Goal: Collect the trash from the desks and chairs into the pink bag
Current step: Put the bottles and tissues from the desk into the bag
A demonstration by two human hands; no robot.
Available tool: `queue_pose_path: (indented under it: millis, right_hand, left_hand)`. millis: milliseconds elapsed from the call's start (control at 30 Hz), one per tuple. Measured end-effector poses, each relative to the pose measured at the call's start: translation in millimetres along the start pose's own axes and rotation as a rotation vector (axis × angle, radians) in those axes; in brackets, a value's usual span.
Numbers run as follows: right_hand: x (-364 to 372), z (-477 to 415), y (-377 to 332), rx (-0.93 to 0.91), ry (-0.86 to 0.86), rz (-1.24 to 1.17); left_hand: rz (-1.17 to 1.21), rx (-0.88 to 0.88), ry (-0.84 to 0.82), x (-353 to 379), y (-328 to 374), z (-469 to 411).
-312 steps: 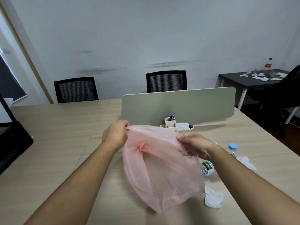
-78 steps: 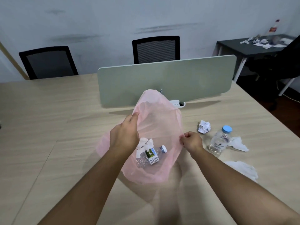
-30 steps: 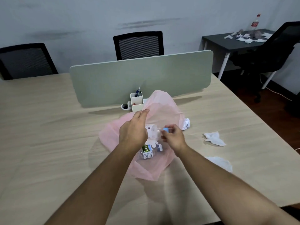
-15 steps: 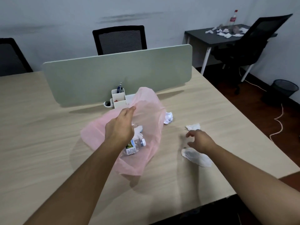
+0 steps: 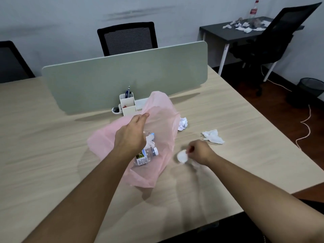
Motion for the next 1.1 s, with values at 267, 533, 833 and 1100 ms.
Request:
queue_pose_path:
  millis: [267,533,833,1100]
  right_hand:
    - [13.9,-13.1,-104.0,-0.226,-0.080,-0.473]
    - [-30.9,-33.0,-0.3,-0.061,0.236,-0.193]
    - [-31.1,-74.8,88.4,0.111,-0.006,0.313]
    - [-20.9,-64.8,61.0,0.105,0.019,-0.068]
  left_hand:
    - [0.019,-0.012,0.004,-9.2,1.2,-2.4]
    - [0.013,-0.065,0.008,-3.0,12.4,-1.5]
    - [-0.011,-0.123,0.031,7.3,13.3,-10.2]
    - [-0.011,-0.125,0.044,8.7,4.9,-17.1]
Point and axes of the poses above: each hand's wrist, its own z-axis away from the middle knuckle, its own x-axis out of the palm, y = z × x, the point moved 1 cm from there along -z, towards the middle knuckle, and after that the axes turned 2 degrees about z, right-handed, at the moved point
